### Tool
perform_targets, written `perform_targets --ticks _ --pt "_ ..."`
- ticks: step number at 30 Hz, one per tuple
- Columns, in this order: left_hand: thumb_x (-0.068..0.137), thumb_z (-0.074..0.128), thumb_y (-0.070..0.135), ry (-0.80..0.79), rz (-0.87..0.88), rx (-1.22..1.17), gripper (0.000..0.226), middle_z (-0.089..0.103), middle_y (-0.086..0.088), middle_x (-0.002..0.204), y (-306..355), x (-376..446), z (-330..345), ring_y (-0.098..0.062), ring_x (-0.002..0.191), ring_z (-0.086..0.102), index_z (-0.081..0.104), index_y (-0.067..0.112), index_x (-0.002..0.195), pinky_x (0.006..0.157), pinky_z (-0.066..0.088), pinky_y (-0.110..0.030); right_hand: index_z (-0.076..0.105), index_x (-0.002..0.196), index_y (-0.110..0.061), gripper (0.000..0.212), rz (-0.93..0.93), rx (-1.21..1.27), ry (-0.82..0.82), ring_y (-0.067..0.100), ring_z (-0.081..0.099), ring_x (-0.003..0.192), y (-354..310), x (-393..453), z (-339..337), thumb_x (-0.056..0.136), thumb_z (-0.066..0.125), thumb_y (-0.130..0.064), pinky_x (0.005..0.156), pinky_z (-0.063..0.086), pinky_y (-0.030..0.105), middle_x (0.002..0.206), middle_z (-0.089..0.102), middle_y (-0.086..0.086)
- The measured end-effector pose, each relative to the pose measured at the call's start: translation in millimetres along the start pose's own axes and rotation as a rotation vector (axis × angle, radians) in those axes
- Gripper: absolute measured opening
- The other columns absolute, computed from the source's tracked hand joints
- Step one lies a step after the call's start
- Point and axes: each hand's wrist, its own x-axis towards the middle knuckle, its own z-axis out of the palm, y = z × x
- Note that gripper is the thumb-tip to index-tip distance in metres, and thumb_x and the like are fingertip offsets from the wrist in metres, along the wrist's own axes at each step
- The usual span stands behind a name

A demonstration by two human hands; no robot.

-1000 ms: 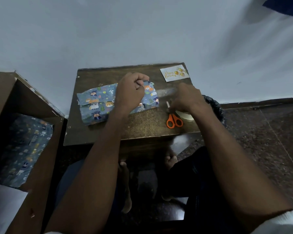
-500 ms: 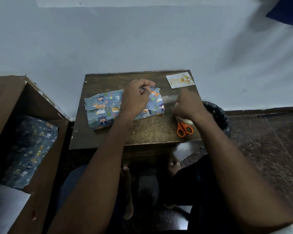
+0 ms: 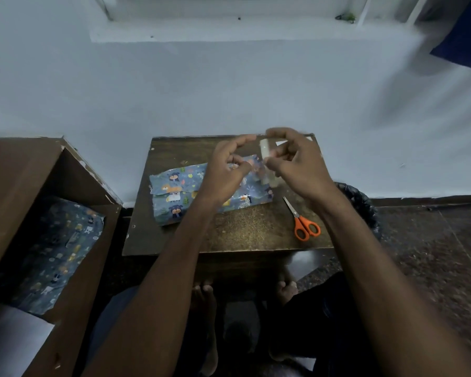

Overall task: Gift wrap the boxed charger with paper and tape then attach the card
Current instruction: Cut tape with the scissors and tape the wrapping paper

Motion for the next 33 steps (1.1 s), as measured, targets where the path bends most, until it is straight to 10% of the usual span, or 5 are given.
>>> perform_targets --ticks 4,10,24,33 --pt "0.098 0.065 0.004 -0.048 0.048 -0.056 0.042 0.060 -0.002 0.141 1 0 -4 -0.013 0.129 0.060 0.069 0.021 0.137 0.103 0.051 -0.028 0.081 0.108 -0.016 0.033 0.041 0.353 -0.148 0.017 0.056 0.064 -8 -1 9 0.084 0.075 0.005 0.061 0.048 0.025 0.084 0.069 0.007" --pt "0.103 0.064 0.002 -0.133 0.017 -0.117 0.015 0.076 0.011 0.089 -1 -7 2 -0.007 0.086 0.072 0.073 0.014 0.108 0.080 0.055 -0.026 0.078 0.110 -0.004 0.024 0.122 0.582 -0.184 0.027 0.050 0.065 -6 8 18 0.086 0.076 -0.002 0.061 0.046 0.030 0.111 0.066 0.040" --pt "0.113 0.040 0.026 -0.171 0.212 0.323 0.027 0.068 -0.004 0.104 -4 -10 -27 -0.025 0.096 0.065 0.060 0.011 0.122 0.082 0.051 -0.055 0.076 0.111 0.002 0.030 0.185 0.674 -0.328 0.018 0.069 0.077 0 12 15 0.085 0.078 -0.011 0.065 0.059 0.021 0.100 0.075 0.019" --pt "0.111 0.044 0.036 -0.139 0.182 0.321 0.021 0.063 0.020 0.092 2 -23 -39 0.001 0.084 0.061 0.061 0.025 0.117 0.071 0.043 -0.027 0.072 0.092 -0.004 0.005 0.060 0.565 -0.223 0.028 0.063 0.080 7 14 25 0.094 0.071 -0.001 0.074 0.054 0.035 0.090 0.070 0.017"
